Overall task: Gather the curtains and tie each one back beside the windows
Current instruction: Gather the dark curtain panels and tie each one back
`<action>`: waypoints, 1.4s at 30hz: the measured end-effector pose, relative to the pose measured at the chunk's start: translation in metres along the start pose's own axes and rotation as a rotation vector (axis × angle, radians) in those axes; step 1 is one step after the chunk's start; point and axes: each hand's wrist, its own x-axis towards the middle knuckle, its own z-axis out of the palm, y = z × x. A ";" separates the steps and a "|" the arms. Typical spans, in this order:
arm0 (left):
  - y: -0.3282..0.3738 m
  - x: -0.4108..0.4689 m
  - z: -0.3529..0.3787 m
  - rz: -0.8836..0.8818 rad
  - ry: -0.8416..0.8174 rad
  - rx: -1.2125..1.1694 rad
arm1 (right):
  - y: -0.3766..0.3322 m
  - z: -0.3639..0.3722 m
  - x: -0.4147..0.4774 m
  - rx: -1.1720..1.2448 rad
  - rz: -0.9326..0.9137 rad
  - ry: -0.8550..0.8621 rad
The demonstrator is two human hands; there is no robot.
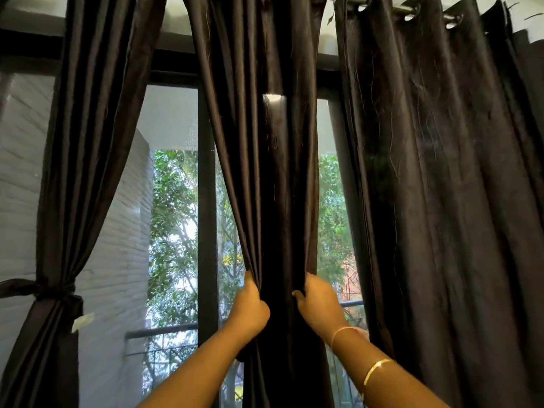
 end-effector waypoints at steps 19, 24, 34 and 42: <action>-0.010 -0.001 0.001 0.022 0.105 -0.392 | -0.028 0.035 -0.007 0.139 -0.243 -0.354; -0.005 0.004 0.002 0.013 0.235 -0.065 | -0.036 0.013 0.000 0.555 -0.030 -0.666; -0.003 -0.010 0.012 0.116 0.091 0.102 | -0.092 0.008 0.024 0.476 0.103 -0.175; 0.025 -0.005 0.024 0.332 -0.016 0.056 | -0.061 -0.020 0.042 0.318 0.223 0.207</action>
